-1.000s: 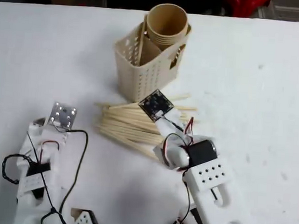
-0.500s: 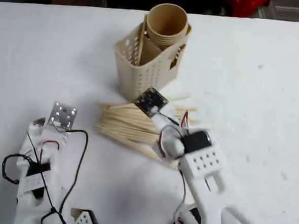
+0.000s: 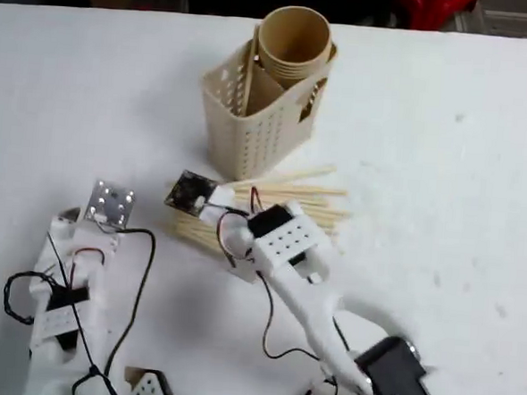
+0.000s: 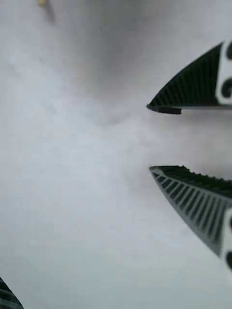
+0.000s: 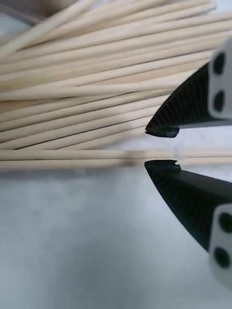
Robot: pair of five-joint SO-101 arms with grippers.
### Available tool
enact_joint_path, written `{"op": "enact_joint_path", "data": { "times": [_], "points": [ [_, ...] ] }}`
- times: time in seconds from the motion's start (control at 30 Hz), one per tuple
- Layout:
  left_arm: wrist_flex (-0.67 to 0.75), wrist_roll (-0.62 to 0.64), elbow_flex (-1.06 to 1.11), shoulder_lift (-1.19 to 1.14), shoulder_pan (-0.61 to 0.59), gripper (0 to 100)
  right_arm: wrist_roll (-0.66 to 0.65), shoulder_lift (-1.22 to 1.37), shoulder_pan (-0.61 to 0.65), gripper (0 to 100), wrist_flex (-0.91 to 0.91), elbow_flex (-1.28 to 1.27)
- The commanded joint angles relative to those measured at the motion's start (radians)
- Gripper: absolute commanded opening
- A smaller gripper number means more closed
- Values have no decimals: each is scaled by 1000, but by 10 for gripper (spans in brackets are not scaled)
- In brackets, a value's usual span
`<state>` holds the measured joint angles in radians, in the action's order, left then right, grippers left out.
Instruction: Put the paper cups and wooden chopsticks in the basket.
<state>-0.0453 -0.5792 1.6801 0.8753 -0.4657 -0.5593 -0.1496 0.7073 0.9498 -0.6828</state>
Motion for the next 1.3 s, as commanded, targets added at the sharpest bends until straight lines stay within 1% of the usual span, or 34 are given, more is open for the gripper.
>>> {"op": "enact_joint_path", "data": {
  "times": [0.0,0.13,0.23,0.3,0.37,0.53,0.7,0.9,1.03,1.13,1.17,1.27],
  "points": [
    [18,-5,-2,19,-4,188,-14,42,7,92,-54,44],
    [18,-5,-2,19,-4,188,-14,94,5,98,-77,46],
    [18,-5,-2,19,-4,188,-14,119,-4,155,-77,48],
    [18,-5,-2,19,-4,188,-14,128,-15,169,-77,49],
    [18,-5,-2,19,-4,188,-14,133,-27,144,-77,49],
    [18,-5,-2,19,-4,188,-11,125,-54,33,-77,51],
    [18,-5,-2,19,-4,188,-6,91,-59,20,-70,51],
    [18,-5,-2,19,-4,188,-3,-85,-59,19,13,43],
    [18,-6,-2,19,-4,188,35,-174,-61,19,51,43],
    [18,-6,-2,19,-4,188,28,-186,-58,29,33,18],
    [18,-6,-2,19,-4,188,28,-182,-58,48,18,2],
    [18,-6,-2,19,-4,188,28,-130,-54,152,-24,-35]
  ]
}}
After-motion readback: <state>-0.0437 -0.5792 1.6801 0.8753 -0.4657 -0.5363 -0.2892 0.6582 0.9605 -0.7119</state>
